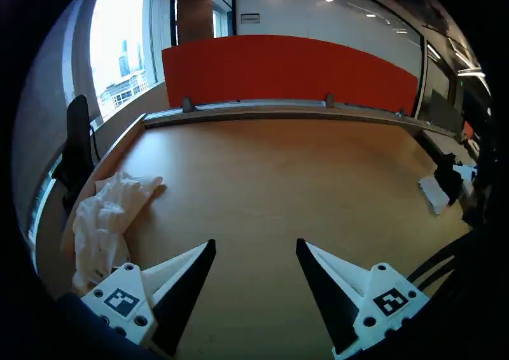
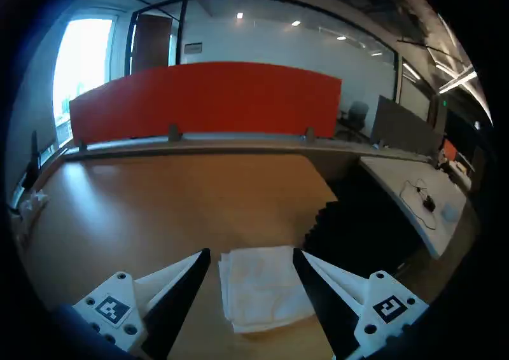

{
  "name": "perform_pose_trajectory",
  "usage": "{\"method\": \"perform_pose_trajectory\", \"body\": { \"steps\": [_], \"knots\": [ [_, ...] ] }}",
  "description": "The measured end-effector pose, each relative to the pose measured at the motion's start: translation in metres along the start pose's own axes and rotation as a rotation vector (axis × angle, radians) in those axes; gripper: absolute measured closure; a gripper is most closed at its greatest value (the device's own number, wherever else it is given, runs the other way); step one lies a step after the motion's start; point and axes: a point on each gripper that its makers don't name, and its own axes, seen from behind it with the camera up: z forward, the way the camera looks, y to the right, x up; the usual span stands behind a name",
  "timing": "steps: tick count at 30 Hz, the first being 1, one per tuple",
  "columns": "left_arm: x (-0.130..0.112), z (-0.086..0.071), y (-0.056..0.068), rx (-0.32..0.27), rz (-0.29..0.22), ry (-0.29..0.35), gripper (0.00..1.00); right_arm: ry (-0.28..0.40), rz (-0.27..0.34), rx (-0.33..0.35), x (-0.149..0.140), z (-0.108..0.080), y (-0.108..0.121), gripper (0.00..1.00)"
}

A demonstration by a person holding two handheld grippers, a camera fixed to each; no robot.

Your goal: Fold towel

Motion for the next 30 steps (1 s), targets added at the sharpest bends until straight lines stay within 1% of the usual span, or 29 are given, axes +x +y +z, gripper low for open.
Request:
{"method": "perform_pose_trajectory", "body": {
  "steps": [5, 8, 14, 20, 24, 30],
  "knots": [
    [0.008, 0.0, 0.0, -0.002, -0.013, 0.035, 0.07, 0.11, 0.008, -0.003, 0.028, -0.012, -0.005, 0.0],
    [0.015, 0.0, 0.0, -0.002, -0.016, 0.071, 0.07, 0.173, 0.012, 0.001, 0.044, -0.019, -0.011, 0.0],
    [0.037, -0.003, -0.002, 0.007, 0.0, 0.171, 0.06, 0.272, 0.015, 0.015, 0.071, -0.034, -0.028, 0.0],
    [0.069, -0.011, -0.009, 0.04, 0.033, 0.297, 0.06, 0.364, 0.019, 0.038, 0.099, -0.05, -0.047, 0.0],
    [0.089, -0.018, -0.016, 0.061, 0.049, 0.363, 0.07, 0.406, 0.012, 0.059, 0.111, -0.059, -0.059, 0.0],
    [0.107, -0.024, -0.024, 0.072, 0.05, 0.422, 0.06, 0.422, -0.004, 0.066, 0.118, -0.064, -0.074, 0.0]
  ]
}}
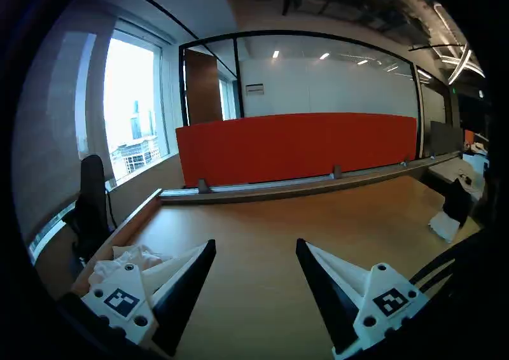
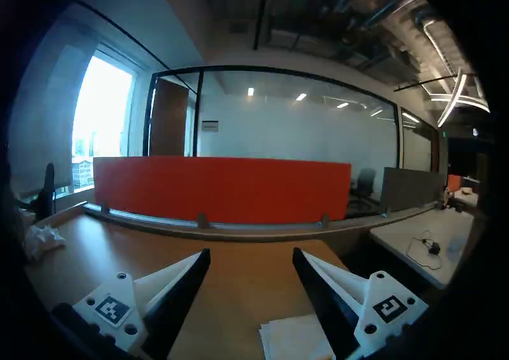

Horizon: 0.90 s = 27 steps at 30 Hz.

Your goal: Fold towel

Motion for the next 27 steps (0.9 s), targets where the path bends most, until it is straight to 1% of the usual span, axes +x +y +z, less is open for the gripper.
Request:
{"method": "perform_pose_trajectory", "body": {
  "steps": [6, 9, 12, 21, 24, 27],
  "knots": [
    [0.023, 0.001, -0.006, 0.001, -0.026, 0.072, 0.06, 0.022, 0.004, 0.02, 0.012, -0.001, -0.024, 0.0],
    [0.032, 0.001, -0.007, -0.005, -0.023, 0.103, 0.07, 0.033, 0.012, 0.03, 0.019, -0.001, -0.039, 0.0],
    [0.039, 0.002, -0.008, -0.006, -0.017, 0.121, 0.07, 0.04, 0.019, 0.04, 0.024, -0.001, -0.055, 0.0],
    [0.05, 0.005, -0.017, 0.001, -0.048, 0.154, 0.07, 0.05, 0.024, 0.075, 0.036, -0.003, -0.098, 0.0],
    [0.05, 0.006, -0.021, 0.005, -0.052, 0.157, 0.07, 0.052, 0.025, 0.08, 0.04, -0.003, -0.108, 0.0],
    [0.051, 0.007, -0.024, 0.01, -0.053, 0.161, 0.07, 0.055, 0.024, 0.077, 0.041, -0.003, -0.112, 0.0]
  ]
}}
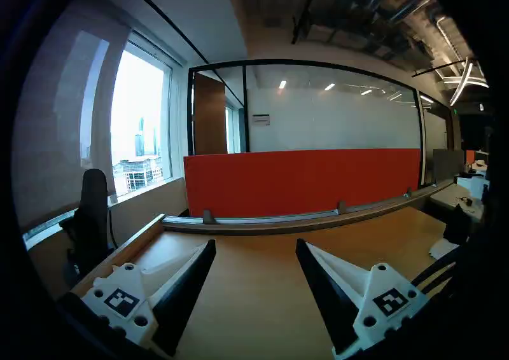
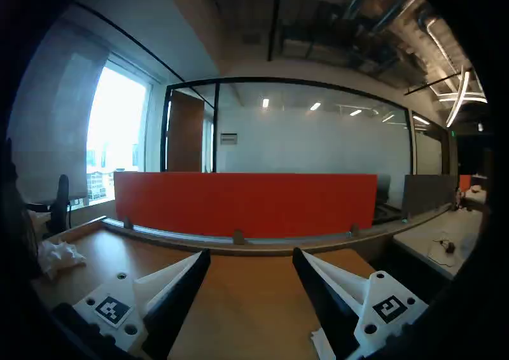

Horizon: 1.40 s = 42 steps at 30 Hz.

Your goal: Fold towel

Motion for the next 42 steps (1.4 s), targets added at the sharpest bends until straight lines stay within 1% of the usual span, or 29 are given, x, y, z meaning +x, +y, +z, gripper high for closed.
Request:
{"method": "perform_pose_trajectory", "body": {
  "steps": [8, 15, 20, 24, 30, 38, 42],
  "knots": [
    [-0.004, 0.004, -0.007, 0.011, -0.022, 0.008, 0.07, -0.001, -0.008, -0.009, -0.004, 0.003, -0.006, 0.0],
    [-0.016, 0.004, -0.008, -0.002, -0.048, 0.003, 0.06, -0.002, -0.008, -0.016, -0.006, 0.004, -0.013, 0.0],
    [-0.042, 0.008, -0.008, -0.014, -0.057, -0.004, 0.06, -0.001, -0.007, -0.031, -0.009, 0.003, -0.017, 0.0],
    [-0.067, 0.011, -0.01, -0.014, -0.047, -0.007, 0.07, 0.002, -0.009, -0.041, -0.016, 0.001, -0.021, 0.0],
    [-0.097, 0.013, -0.011, -0.018, -0.047, 0.009, 0.07, 0.002, -0.016, -0.038, -0.028, -0.004, -0.032, 0.0],
    [-0.121, 0.014, -0.016, -0.009, -0.059, 0.048, 0.07, 0.008, -0.033, -0.033, -0.04, -0.007, -0.044, 0.0],
    [-0.129, 0.014, -0.017, -0.006, -0.051, 0.064, 0.06, 0.011, -0.03, -0.03, -0.045, -0.006, -0.049, 0.0]
  ]
}}
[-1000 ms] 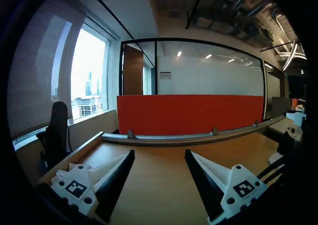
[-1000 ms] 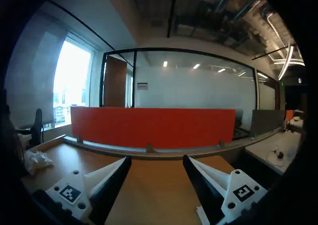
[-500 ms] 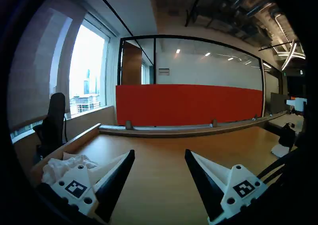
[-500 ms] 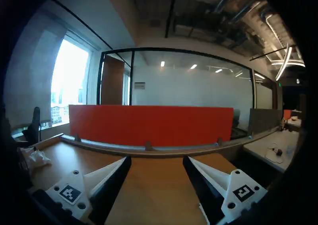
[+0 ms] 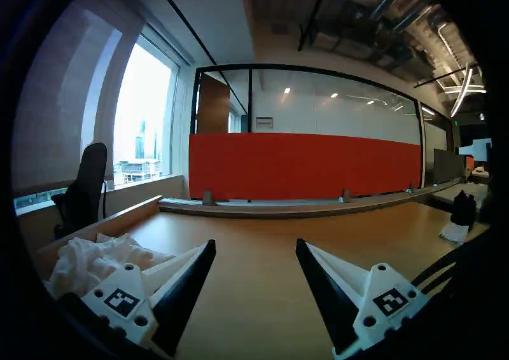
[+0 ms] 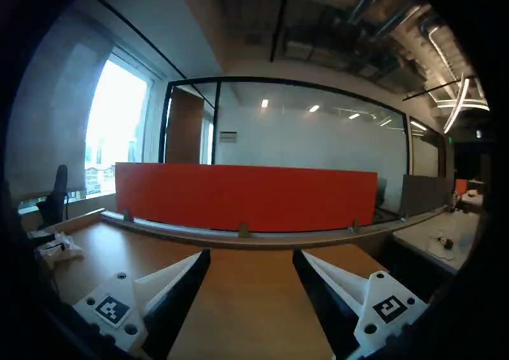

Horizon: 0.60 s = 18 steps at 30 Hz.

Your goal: Fold towel

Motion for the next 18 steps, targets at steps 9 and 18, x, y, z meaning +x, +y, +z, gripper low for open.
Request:
{"method": "perform_pose_trajectory", "body": {
  "steps": [9, 18],
  "knots": [
    [-0.021, 0.002, -0.001, 0.005, 0.005, 0.03, 0.07, 0.01, -0.004, 0.0, -0.01, 0.001, -0.005, 0.0],
    [-0.035, 0.007, 0.0, 0.008, 0.007, 0.055, 0.07, -0.007, -0.011, -0.004, -0.029, 0.002, -0.002, 0.0]
  ]
}}
